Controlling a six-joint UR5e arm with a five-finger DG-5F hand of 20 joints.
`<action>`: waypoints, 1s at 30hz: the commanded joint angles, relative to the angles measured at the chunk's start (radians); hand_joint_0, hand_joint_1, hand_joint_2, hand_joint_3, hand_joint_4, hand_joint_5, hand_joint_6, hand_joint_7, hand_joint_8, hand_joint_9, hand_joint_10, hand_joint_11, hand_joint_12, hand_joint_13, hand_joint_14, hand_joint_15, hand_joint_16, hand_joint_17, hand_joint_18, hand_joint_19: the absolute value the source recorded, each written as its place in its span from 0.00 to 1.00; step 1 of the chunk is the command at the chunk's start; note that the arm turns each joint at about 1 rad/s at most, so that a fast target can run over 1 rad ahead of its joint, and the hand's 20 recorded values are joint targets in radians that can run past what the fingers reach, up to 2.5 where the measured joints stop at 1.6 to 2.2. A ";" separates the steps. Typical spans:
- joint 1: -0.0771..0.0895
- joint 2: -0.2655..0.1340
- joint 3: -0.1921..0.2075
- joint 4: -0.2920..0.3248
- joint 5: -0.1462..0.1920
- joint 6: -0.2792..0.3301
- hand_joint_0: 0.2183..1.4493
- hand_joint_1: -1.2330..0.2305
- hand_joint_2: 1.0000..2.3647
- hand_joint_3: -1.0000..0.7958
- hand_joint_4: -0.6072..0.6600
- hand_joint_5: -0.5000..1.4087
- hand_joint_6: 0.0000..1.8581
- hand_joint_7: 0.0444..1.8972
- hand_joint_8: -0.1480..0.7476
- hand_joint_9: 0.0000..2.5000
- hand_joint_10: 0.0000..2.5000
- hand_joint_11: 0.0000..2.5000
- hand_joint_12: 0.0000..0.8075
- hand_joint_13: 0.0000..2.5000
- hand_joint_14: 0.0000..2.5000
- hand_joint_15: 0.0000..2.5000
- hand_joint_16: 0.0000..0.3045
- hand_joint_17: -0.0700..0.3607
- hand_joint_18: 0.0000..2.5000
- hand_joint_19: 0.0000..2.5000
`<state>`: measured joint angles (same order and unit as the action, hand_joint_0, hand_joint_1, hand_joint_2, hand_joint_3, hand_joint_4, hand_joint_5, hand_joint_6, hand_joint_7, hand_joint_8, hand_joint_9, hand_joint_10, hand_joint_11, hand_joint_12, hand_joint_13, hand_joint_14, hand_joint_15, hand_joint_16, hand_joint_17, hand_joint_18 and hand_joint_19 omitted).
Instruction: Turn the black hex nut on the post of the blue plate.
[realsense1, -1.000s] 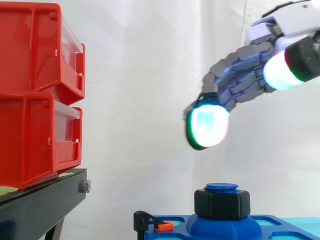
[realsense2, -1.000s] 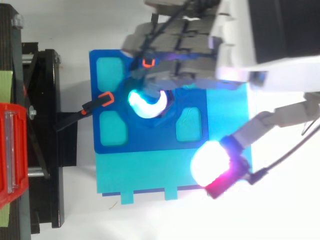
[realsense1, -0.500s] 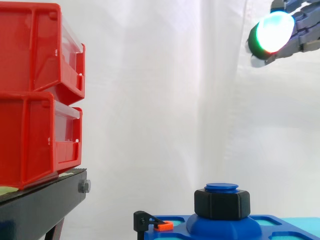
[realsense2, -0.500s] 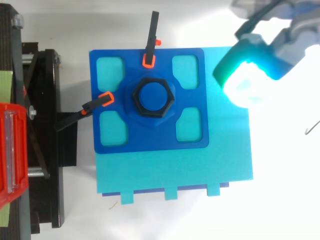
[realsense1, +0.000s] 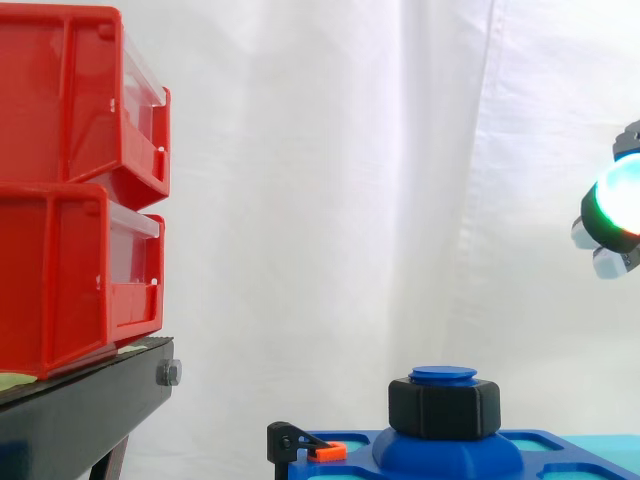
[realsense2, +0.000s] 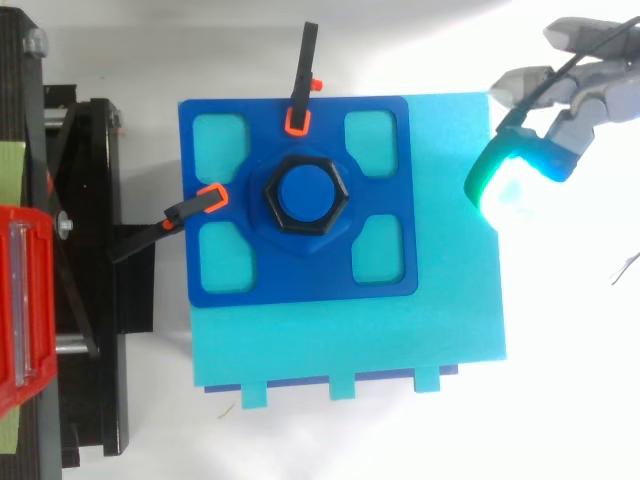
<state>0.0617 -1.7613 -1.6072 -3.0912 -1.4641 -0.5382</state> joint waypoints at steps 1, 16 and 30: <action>0.000 0.000 0.000 0.002 0.002 0.012 0.16 0.56 0.00 0.28 0.62 0.14 0.27 0.35 0.42 0.01 0.00 0.00 0.49 0.00 0.00 0.00 0.21 0.50 0.00 0.02; 0.000 -0.001 0.000 0.003 0.002 0.012 0.16 0.55 0.00 0.28 0.61 0.13 0.27 0.33 0.40 0.00 0.00 0.00 0.48 0.00 0.00 0.00 0.20 0.48 0.00 0.01; 0.000 -0.001 0.000 0.003 0.002 0.011 0.16 0.55 0.00 0.28 0.52 0.13 0.27 0.35 0.37 0.00 0.00 0.00 0.47 0.00 0.00 0.00 0.20 0.48 0.00 0.00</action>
<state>0.0614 -1.7619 -1.6076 -3.0879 -1.4619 -0.5266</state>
